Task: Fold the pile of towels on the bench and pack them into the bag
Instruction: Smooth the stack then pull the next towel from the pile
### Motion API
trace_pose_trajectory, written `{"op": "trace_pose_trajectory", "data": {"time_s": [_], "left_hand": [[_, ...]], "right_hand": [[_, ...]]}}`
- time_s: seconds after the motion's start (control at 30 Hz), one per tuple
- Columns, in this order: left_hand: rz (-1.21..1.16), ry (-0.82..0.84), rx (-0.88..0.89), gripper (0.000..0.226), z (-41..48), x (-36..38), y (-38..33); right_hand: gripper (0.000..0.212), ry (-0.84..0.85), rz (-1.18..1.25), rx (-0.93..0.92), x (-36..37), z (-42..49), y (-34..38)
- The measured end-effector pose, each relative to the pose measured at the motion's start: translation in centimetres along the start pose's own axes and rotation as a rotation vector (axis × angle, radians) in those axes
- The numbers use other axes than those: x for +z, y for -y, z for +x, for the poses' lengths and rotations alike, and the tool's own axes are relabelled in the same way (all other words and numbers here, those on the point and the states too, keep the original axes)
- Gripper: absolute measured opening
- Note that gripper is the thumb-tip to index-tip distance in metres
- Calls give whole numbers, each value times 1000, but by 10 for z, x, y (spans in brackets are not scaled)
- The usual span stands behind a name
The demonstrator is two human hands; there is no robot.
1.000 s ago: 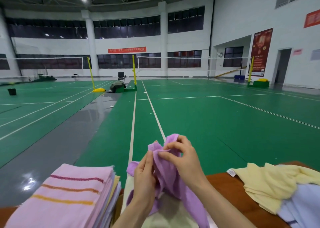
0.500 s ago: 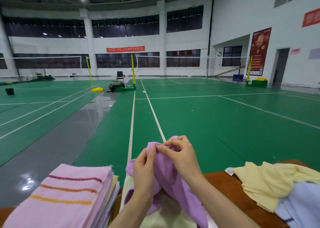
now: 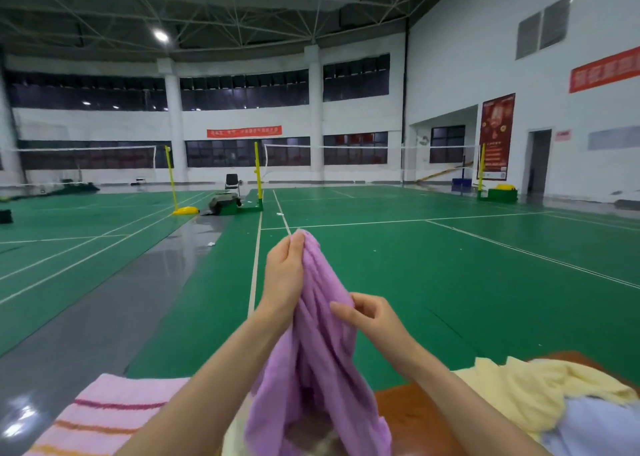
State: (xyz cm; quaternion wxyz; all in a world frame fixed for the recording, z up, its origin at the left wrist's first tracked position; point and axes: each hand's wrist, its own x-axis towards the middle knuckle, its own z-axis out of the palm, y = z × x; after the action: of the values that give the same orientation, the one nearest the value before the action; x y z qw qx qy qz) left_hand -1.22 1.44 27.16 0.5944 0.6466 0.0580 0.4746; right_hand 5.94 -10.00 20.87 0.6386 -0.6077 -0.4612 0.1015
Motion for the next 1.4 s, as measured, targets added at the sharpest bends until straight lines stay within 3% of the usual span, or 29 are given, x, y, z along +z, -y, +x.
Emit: {"op": "trace_pose_trajectory", "data": {"time_s": [0.13, 0.33, 0.5, 0.6, 0.8, 0.87, 1.0, 1.07, 1.2, 1.27, 1.4], "left_hand": [[-4, 41, 22, 31, 37, 12, -33], [-86, 8, 88, 30, 84, 16, -94], [-68, -53, 202, 27, 111, -13, -128], [66, -32, 229, 28, 114, -36, -122], [301, -164, 266, 30, 117, -81, -105], [407, -187, 309, 30, 117, -89, -105], [466, -185, 371, 26, 116, -97, -110], [450, -186, 374, 30, 117, -99, -110], [400, -213, 294, 31, 122, -112, -105], [396, -220, 262, 34, 123, -119, -103], [402, -209, 235, 34, 116, -132, -106]], "right_hand": [[53, 113, -9, 21, -34, 3, 24], [39, 197, -290, 176, -80, 7, 56], [59, 208, -642, 225, -111, 8, 65], [56, 109, -740, 133, -124, 13, 76], [18, -258, -911, -143, -141, 35, 117], [15, -341, -930, -189, -140, 43, 138], [36, -320, -1022, -33, -136, 58, 168], [24, -291, -1075, 10, -130, 61, 178], [7, -245, -998, -68, -122, 61, 191], [18, -204, -965, -97, -125, 58, 194], [10, -114, -587, 80, -127, 52, 196]]}}
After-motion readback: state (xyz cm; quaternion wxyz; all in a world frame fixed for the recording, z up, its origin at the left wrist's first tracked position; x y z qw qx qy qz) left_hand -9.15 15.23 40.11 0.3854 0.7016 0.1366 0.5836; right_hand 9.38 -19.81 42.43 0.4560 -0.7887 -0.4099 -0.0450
